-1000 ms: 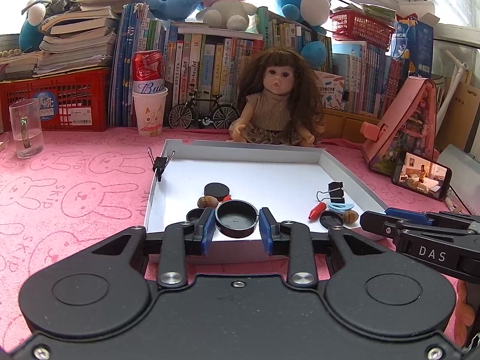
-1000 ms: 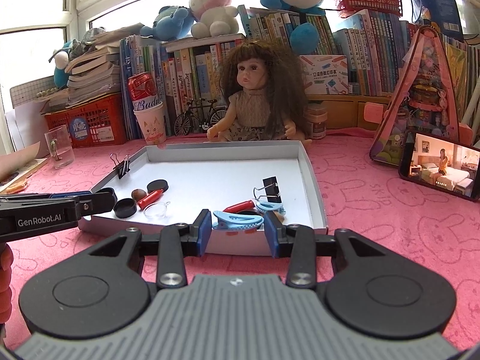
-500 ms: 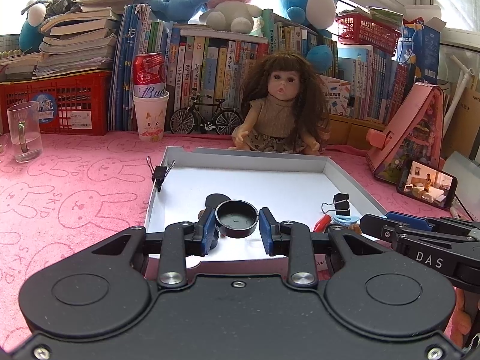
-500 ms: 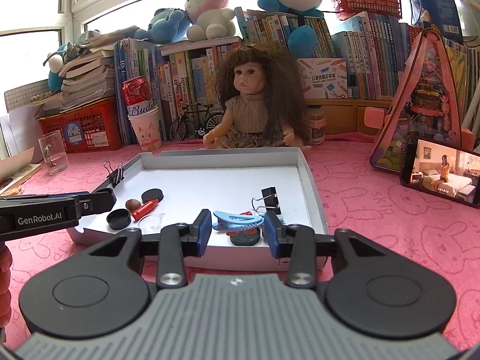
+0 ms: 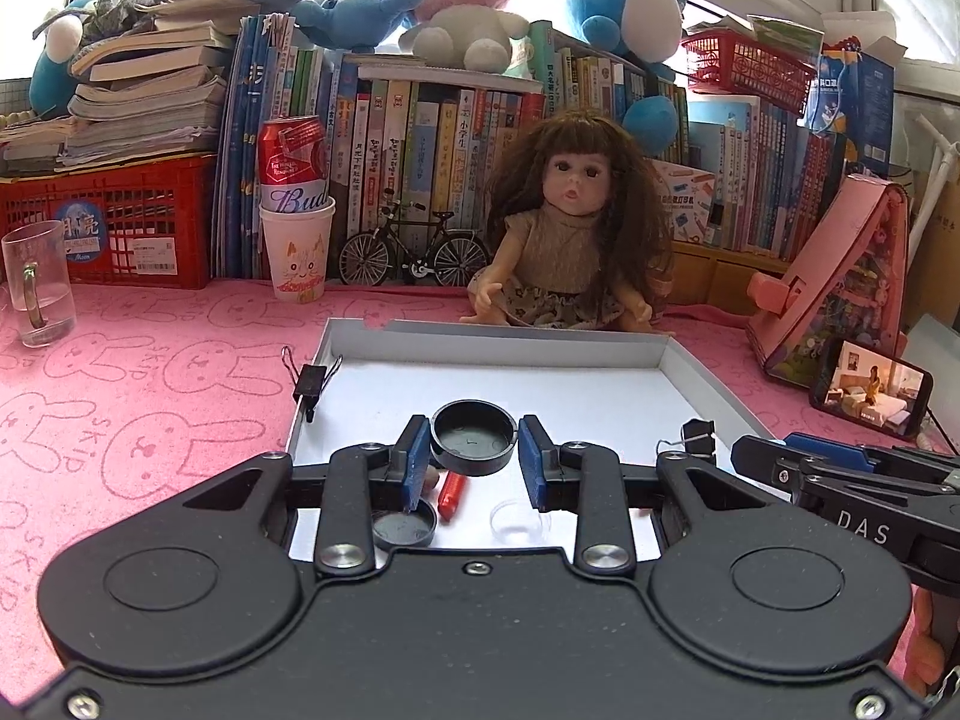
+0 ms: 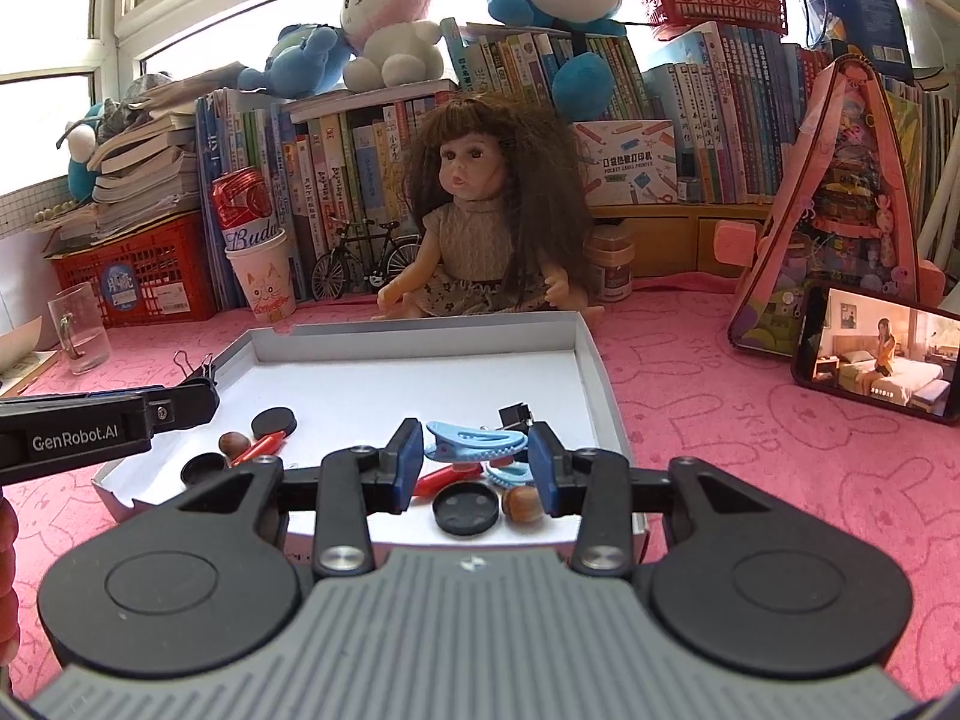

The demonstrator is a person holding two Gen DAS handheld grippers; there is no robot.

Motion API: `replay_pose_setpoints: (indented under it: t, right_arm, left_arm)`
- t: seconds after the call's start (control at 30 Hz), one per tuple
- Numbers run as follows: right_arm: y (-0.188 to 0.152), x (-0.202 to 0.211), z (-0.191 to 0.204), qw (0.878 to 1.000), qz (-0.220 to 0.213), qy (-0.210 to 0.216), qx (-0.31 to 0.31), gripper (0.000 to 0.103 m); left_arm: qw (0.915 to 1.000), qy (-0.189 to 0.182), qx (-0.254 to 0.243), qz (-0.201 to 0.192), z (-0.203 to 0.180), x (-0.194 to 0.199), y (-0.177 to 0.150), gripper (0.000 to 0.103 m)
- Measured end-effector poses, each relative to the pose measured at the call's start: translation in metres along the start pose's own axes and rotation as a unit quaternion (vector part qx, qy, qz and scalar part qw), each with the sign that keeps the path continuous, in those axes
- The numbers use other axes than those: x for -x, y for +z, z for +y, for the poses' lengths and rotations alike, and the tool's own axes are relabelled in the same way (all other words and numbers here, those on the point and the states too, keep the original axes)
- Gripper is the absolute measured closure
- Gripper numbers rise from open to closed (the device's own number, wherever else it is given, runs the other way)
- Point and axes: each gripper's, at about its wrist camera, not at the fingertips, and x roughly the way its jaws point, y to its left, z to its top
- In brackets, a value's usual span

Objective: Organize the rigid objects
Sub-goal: 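Lower and release the black cap with the left tool while the right tool releases the blue clip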

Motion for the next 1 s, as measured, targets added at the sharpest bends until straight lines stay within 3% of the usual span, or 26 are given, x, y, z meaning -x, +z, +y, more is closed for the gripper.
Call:
replay_pose_setpoints:
  t: [0.6,1.0]
  right_arm:
    - [0.017,-0.035,-0.011,0.999,0.025,0.011,-0.041,0.059]
    - [0.028,-0.059,-0.016,0.997,0.044,0.022,-0.058,0.059]
  left_arm:
    - [0.9995,0.019,0.013,0.024,0.017,-0.045,0.018,0.073]
    - [0.9994,0.019,0.0,0.029,0.006,-0.065,0.023,0.073]
